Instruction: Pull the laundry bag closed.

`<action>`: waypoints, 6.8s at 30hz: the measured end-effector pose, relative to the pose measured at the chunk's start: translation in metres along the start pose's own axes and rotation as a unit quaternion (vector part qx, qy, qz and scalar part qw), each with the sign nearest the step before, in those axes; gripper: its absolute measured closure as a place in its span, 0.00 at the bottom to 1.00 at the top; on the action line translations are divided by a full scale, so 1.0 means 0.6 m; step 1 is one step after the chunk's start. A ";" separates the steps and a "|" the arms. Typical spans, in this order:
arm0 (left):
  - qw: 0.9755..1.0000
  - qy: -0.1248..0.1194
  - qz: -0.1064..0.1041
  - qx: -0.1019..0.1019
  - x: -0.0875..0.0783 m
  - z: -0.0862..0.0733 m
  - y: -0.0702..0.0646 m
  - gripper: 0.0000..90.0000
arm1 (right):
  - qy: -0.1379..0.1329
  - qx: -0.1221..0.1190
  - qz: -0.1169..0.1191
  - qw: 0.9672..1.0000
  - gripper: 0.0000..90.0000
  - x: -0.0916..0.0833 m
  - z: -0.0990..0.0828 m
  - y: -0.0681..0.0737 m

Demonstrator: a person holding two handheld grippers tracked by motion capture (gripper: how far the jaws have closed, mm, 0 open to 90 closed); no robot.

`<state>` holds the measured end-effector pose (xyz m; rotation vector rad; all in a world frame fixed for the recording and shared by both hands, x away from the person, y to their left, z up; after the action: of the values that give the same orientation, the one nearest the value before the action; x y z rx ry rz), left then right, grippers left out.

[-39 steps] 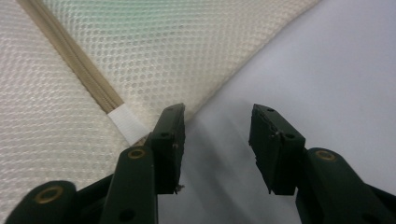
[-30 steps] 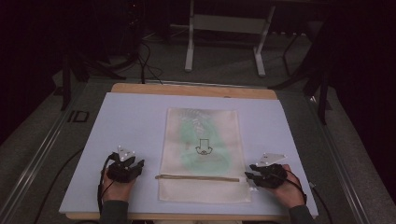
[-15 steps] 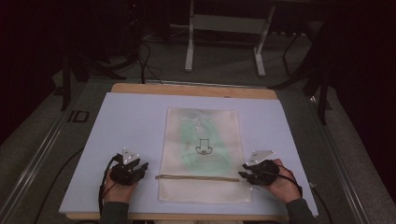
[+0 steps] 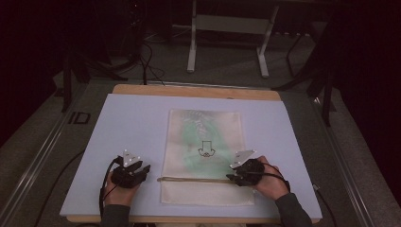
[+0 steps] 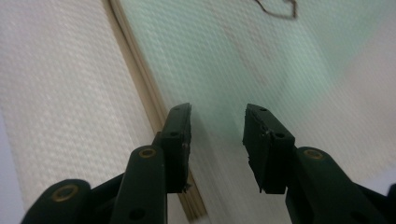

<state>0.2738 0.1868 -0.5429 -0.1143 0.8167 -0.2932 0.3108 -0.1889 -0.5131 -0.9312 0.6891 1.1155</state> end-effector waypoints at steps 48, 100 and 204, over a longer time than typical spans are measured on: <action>1.000 -0.009 -0.002 0.010 -0.001 0.000 0.001 0.65 | -0.041 -0.080 0.095 0.991 0.61 0.091 0.189 0.033; 1.000 -0.007 -0.002 0.004 -0.004 0.004 0.012 0.64 | -0.053 -0.095 0.130 0.986 0.67 0.187 0.320 0.063; 0.992 0.026 -0.113 0.041 0.021 0.000 -0.060 0.99 | -0.078 -0.073 0.090 0.990 0.91 0.166 0.266 0.075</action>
<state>0.2745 0.1487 -0.5441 -0.1218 0.8441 -0.5449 0.3007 0.0030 -0.5361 -0.9071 0.5771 1.3982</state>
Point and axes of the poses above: each handheld gripper's, and its own axes: x roughly forward along the jaws, z roughly out of its top, y roughly to its left, the point moved 2 cm from there along x, roughly forward along the jaws, and after that the axes turned 15 degrees about -x, right-handed, at the moved point
